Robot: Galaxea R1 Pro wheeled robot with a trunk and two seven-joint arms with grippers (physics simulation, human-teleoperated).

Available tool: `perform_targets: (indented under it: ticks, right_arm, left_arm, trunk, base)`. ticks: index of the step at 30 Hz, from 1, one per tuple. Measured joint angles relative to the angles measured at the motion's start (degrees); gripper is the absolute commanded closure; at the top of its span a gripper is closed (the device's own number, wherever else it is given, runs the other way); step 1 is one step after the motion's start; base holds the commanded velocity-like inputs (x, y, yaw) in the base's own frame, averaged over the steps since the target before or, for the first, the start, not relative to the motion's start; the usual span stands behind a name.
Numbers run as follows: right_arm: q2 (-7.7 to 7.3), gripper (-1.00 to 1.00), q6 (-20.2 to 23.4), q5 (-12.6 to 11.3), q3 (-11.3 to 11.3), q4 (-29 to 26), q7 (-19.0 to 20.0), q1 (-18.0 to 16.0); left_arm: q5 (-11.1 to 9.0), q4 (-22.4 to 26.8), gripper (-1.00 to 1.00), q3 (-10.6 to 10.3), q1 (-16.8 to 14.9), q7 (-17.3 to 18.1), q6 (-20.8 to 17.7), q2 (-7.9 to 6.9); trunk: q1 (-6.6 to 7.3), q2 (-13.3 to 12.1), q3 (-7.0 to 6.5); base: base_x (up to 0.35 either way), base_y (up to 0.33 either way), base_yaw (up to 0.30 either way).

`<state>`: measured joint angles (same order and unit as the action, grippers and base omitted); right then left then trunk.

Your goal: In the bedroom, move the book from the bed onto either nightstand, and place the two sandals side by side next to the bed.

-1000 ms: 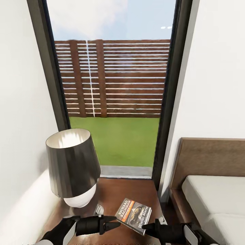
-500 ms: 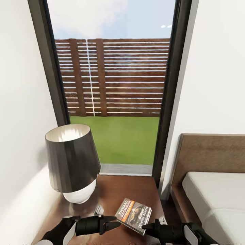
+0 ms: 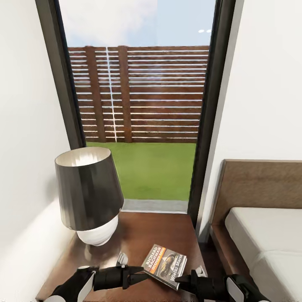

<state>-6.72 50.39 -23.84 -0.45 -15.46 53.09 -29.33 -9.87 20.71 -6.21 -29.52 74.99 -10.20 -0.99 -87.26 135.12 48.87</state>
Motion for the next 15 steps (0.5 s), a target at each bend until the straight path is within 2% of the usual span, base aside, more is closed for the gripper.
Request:
perform_targets:
  ticks: [2, 8, 15]
  right_arm:
    - [0.01, 1.00, -0.02, -0.02, -0.01, -0.02, 0.00, 0.00]
    - [-0.03, 1.00, 0.04, -0.07, -0.01, -0.05, 0.00, 0.00]
    - [0.00, 1.00, 0.06, -0.12, -0.01, -0.05, -0.02, 0.00]
  left_arm:
    - [0.00, 0.00, -1.00, 0.00, 0.01, 0.00, 0.01, 0.00]
    - [0.00, 0.00, -1.00, 0.01, -0.01, 0.00, 0.00, 0.00]
    - [-0.05, 0.00, -1.00, 0.01, 0.00, 0.06, 0.00, -0.11]
  trunk:
    - [-0.44, 0.80, 0.36]
    - [-0.45, 0.82, 0.36]
    - [-0.43, 0.82, 0.36]
  base:
    - [0.000, 0.000, 0.000]
    - [0.001, 0.000, 0.000]
    - [0.152, 0.000, 0.000]
